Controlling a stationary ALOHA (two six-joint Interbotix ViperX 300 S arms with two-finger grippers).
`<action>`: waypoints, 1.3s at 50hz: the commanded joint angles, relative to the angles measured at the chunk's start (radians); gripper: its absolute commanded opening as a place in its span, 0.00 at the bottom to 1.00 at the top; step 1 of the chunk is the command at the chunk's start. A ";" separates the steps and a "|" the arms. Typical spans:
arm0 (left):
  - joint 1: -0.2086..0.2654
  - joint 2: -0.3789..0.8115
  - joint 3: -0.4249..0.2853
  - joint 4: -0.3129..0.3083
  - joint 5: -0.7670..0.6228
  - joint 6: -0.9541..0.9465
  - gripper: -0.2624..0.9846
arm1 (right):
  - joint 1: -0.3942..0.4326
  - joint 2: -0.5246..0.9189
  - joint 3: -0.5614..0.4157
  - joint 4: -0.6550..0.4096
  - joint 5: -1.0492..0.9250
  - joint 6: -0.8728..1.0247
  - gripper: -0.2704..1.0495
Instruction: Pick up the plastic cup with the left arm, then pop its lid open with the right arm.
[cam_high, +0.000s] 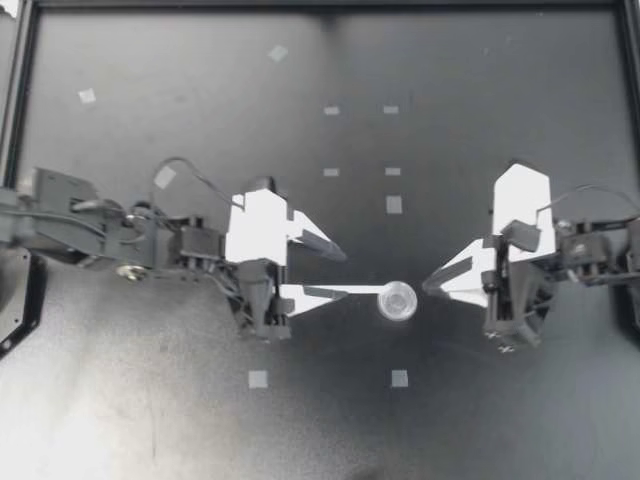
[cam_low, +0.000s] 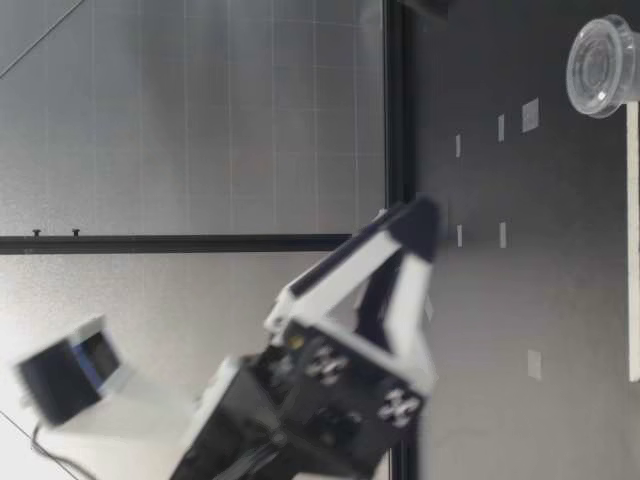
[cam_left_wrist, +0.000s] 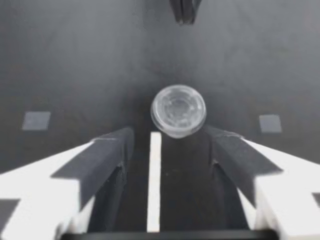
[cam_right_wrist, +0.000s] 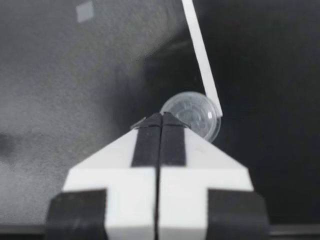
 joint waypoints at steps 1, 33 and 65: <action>-0.006 0.015 -0.038 0.000 -0.005 0.002 0.72 | 0.011 0.032 -0.014 -0.002 -0.041 0.011 0.18; -0.031 0.132 -0.104 0.000 -0.003 0.002 0.72 | 0.020 0.133 -0.018 -0.005 -0.117 0.012 0.18; -0.029 0.204 -0.127 -0.002 -0.021 0.000 0.72 | 0.021 0.218 -0.048 -0.005 -0.140 0.014 0.18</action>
